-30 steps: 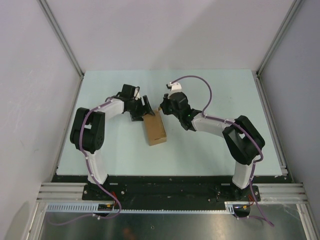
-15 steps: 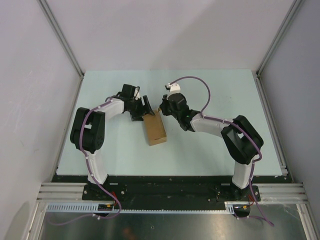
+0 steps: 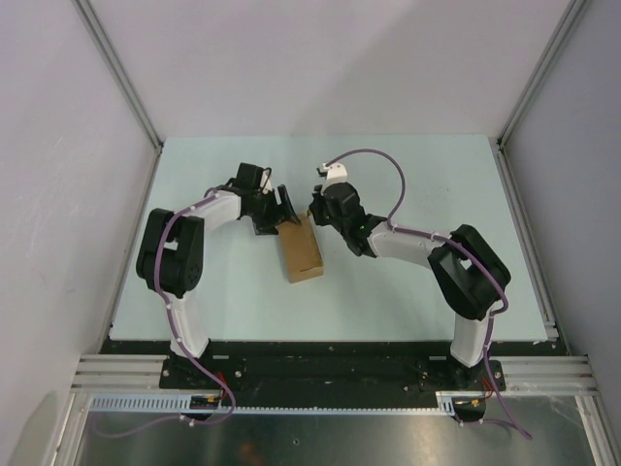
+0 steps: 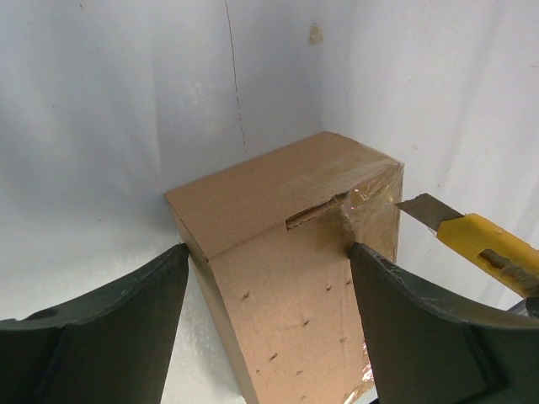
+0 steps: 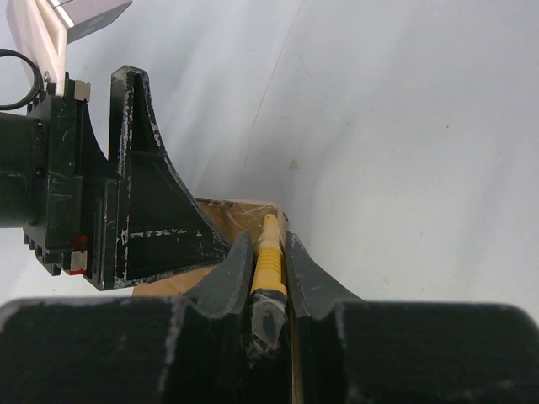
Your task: Unpack the express box
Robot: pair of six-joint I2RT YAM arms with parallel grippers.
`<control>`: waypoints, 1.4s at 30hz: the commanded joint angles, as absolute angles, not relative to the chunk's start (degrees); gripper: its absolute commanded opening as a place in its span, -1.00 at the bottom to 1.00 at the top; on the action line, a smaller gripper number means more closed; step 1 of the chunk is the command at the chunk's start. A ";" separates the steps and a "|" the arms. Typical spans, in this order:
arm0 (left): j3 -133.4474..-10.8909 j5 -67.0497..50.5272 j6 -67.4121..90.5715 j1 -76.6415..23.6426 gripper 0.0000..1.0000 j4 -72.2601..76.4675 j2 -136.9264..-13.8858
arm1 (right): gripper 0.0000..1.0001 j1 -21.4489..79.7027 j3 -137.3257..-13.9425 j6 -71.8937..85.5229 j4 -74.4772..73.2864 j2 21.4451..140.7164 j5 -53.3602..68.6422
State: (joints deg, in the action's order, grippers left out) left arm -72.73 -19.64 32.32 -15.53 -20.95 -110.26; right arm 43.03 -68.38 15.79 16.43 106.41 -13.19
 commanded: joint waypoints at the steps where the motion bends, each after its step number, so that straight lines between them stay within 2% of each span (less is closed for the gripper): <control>1: -73.48 -14.15 28.74 -15.64 0.60 -24.26 -111.97 | -1.00 43.50 -70.49 14.24 16.26 105.29 -15.65; 42: -73.56 -14.41 28.65 -15.64 0.62 -24.87 -112.68 | -1.00 45.53 -70.49 12.74 16.35 102.74 -18.98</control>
State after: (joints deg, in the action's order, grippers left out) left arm -73.41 -19.40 31.22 -15.53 -21.69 -110.52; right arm 45.08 -68.38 13.39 15.25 105.51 -16.34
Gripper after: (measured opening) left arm 0.810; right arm 0.163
